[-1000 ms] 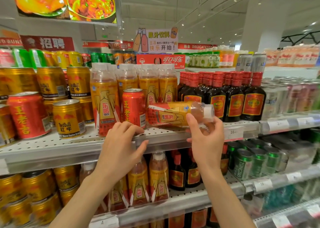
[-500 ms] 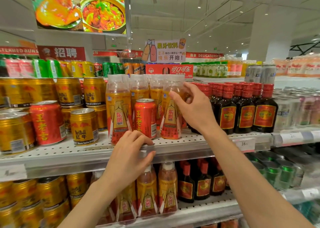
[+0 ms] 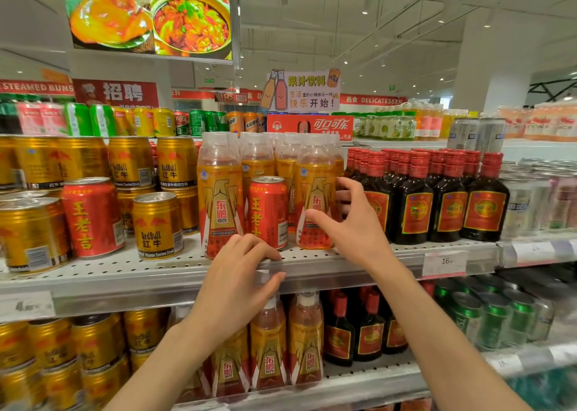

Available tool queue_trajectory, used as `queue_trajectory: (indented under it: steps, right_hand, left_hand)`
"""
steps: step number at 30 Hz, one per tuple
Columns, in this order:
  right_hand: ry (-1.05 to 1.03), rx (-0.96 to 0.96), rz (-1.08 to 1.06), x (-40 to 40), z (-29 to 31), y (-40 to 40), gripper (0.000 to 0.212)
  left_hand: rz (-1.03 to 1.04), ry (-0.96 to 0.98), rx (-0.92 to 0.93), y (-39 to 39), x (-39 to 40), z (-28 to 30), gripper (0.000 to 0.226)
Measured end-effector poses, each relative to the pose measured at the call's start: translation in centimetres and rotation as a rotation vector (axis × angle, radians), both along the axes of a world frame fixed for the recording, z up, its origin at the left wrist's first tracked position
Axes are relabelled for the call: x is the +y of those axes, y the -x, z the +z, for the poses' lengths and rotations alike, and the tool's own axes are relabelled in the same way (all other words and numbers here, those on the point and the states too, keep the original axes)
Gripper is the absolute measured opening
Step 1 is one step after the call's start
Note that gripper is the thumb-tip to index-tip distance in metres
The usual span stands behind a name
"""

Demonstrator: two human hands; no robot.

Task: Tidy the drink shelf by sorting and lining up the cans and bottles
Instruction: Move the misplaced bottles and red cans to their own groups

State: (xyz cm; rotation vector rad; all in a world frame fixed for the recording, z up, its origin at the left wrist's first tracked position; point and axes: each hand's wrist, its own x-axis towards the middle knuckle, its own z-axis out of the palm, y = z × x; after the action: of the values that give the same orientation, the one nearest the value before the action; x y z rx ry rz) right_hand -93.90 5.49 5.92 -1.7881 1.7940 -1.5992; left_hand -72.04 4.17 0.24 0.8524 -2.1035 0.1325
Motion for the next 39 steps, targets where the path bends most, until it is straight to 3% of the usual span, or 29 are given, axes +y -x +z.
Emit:
queue_trajectory:
  steps: [13, 18, 21, 25, 33, 39]
  right_hand:
    - [0.024, -0.038, 0.062, 1.1, -2.9, -0.6, 0.075]
    - [0.131, -0.056, -0.011, 2.9, -4.2, -1.1, 0.051]
    - [0.268, 0.018, -0.094, 3.8, -4.4, -1.8, 0.033]
    - [0.281, 0.157, -0.058, 3.4, -3.3, -3.3, 0.022]
    - [0.215, 0.519, -0.022, 0.2, 0.9, -6.6, 0.051]
    - [0.137, 0.484, -0.010, 0.4, 2.3, -6.7, 0.045]
  left_hand:
    - [0.012, -0.028, 0.011, 0.1, 0.2, 0.0, 0.022]
    - [-0.036, -0.082, 0.130, -1.1, 0.9, -0.1, 0.016]
    - [-0.001, -0.068, 0.253, -2.7, 1.1, 0.3, 0.016]
    - [0.119, -0.058, 0.368, -4.7, 0.7, 0.9, 0.022]
    - [0.206, -0.088, 0.384, -5.4, -0.1, 0.9, 0.037]
    - [0.205, -0.092, 0.372, -5.6, -0.4, 0.8, 0.040]
